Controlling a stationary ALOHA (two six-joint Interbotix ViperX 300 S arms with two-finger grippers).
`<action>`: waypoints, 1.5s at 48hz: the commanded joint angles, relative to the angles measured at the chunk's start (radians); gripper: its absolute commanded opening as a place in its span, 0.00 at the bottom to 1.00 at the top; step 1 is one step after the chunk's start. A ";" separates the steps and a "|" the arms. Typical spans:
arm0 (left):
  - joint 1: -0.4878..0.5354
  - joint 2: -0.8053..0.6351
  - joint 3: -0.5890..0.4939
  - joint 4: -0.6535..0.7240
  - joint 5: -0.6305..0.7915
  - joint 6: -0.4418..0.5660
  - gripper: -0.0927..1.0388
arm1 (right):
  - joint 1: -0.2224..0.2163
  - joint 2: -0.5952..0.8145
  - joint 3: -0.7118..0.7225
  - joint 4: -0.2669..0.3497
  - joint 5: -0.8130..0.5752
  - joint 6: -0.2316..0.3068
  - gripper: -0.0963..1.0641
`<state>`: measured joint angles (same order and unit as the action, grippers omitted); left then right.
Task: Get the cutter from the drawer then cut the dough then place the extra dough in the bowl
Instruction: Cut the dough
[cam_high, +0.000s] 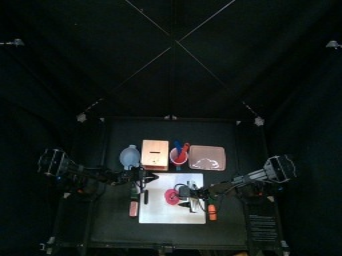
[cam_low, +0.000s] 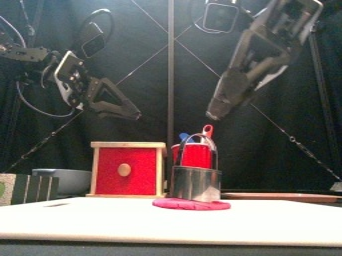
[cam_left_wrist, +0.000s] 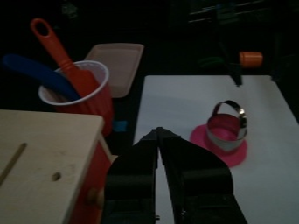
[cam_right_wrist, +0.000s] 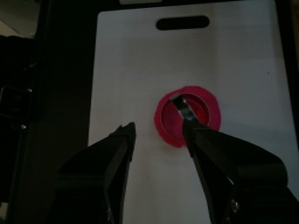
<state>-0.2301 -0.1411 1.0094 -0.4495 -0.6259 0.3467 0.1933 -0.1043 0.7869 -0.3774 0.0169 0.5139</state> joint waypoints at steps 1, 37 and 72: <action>-0.066 0.028 -0.043 -0.061 -0.031 -0.003 0.50 | -0.041 -0.037 0.015 -0.031 -0.038 0.002 0.79; 0.035 -0.067 0.071 -0.129 -0.109 0.060 0.51 | -0.005 0.077 -0.259 -0.060 0.304 -0.054 0.79; 0.052 -0.066 0.101 -0.126 -0.109 0.060 0.51 | 0.009 0.163 -0.318 -0.060 0.393 -0.058 0.79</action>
<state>-0.1825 -0.2025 1.1167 -0.5783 -0.7256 0.4050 0.2132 0.0721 0.4924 -0.4341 0.4126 0.4556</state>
